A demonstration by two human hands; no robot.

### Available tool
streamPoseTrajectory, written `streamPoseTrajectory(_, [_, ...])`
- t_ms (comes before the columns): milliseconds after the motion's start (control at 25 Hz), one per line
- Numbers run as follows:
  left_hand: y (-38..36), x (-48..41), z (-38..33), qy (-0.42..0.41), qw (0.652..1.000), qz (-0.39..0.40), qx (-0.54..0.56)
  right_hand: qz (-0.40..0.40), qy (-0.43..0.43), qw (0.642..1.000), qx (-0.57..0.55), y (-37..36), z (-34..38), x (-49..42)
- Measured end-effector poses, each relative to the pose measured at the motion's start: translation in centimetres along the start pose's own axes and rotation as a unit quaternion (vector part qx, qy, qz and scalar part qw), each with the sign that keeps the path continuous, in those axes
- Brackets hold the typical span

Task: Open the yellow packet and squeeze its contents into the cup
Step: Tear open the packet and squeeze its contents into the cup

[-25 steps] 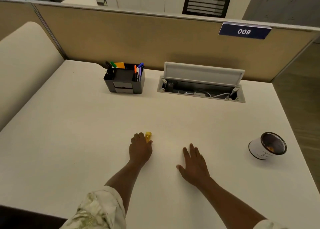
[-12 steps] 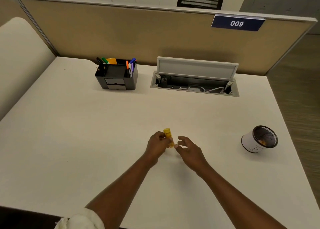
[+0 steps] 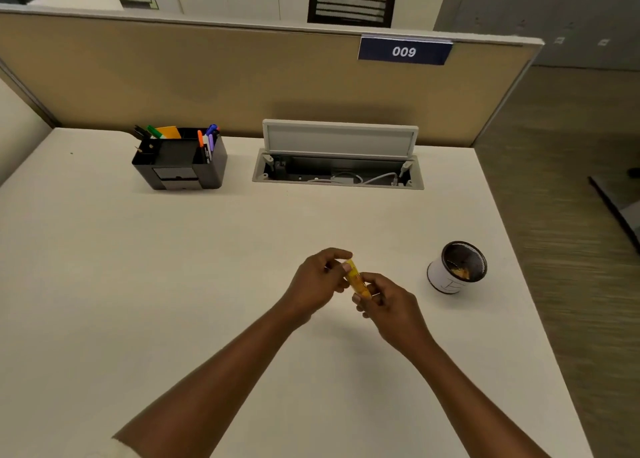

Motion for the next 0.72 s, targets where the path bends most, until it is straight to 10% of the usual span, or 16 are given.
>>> streamPoseTrajectory(720, [-13.5,-1.4,-8.8,-0.119,0.978,0.114,-0.127,-0.009,-0.003,0.995,-0.096,14.6,-1.2,-1.6])
Point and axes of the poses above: each hand's wrist, its own x-axis away from the middle knuckle, its own y-axis out of the back of the hand, z = x × y, the point moved 7 cm from there along -x, towards the middle knuckle, and after that the axes turned 9 degrees about -z, right-handed, at the moved point
